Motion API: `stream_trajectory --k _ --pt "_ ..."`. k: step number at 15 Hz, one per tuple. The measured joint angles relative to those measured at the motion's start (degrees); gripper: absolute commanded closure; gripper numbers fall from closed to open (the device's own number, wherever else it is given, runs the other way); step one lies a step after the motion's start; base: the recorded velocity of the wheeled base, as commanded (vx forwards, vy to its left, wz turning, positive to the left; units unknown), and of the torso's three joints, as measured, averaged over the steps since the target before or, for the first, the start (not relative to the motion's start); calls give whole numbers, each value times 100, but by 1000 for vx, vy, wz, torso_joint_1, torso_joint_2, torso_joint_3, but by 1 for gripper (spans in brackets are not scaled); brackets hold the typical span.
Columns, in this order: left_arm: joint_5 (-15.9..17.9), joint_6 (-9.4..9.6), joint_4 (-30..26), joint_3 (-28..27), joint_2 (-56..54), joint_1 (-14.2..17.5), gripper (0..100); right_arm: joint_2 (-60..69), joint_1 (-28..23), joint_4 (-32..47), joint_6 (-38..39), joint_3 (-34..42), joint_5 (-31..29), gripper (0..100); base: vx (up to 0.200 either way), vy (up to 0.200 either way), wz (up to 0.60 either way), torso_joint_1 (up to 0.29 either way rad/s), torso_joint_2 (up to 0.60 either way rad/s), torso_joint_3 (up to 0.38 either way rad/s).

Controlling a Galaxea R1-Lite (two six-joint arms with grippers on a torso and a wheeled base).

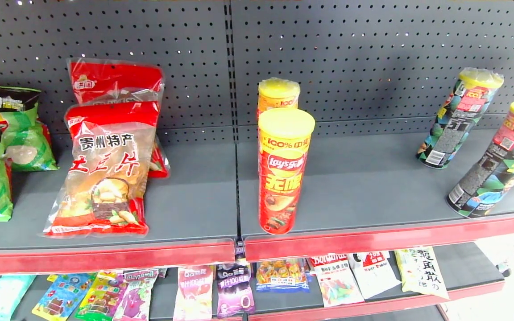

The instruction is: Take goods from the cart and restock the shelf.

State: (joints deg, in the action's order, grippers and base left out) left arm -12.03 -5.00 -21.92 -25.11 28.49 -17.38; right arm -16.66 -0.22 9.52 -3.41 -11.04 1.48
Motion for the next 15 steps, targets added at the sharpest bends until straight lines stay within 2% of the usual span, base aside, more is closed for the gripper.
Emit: stream_trajectory --k 2,4,5,6,7,8,9,10,11,12,13,15 --pt "-143 -113 -685 323 -925 706 0 521 -82 202 -20 168 -20 0 0 0 0 0 0 0" --pt "-157 -157 -974 607 -1623 1438 0 956 -116 299 -39 306 -169 0 0 0 0 0 0 0" --pt "-90 -173 -1015 709 -1891 1703 0 1080 -121 306 -38 333 -236 0 0 0 0 0 0 0" --pt "174 -184 -892 800 -2155 1787 0 1190 -96 306 -24 347 -216 0 0 0 0 0 0 0" --pt "599 -184 -463 905 -2378 1787 0 1320 -52 306 -17 358 -163 0 0 0 0 0 0 0" --pt "851 -160 84 1023 -2543 1769 0 1436 -11 273 -15 378 -101 0 0 0 0 0 0 0" --pt "1102 -24 629 1254 -2660 1754 0 1524 11 46 -11 427 -74 0 0 0 0 0 0 0" --pt "1290 189 1256 1616 -2737 1746 0 1581 22 -249 2 479 -68 0 0 0 0 0 0 0" --pt "1320 366 1913 1930 -2783 1738 0 1615 22 -417 22 599 -104 0 0 0 0 0 0 0" --pt "1182 456 2163 2231 -2818 1738 0 1636 24 -706 85 730 -191 0 0 0 0 0 0 0" --pt "1034 471 2187 2363 -2836 1738 0 1646 29 -789 306 816 -267 0 0 0 0 0 0 0" --pt "1031 489 2185 2467 -2851 1738 0 1662 29 -840 474 884 -140 0 0 0 0 0 0 0"
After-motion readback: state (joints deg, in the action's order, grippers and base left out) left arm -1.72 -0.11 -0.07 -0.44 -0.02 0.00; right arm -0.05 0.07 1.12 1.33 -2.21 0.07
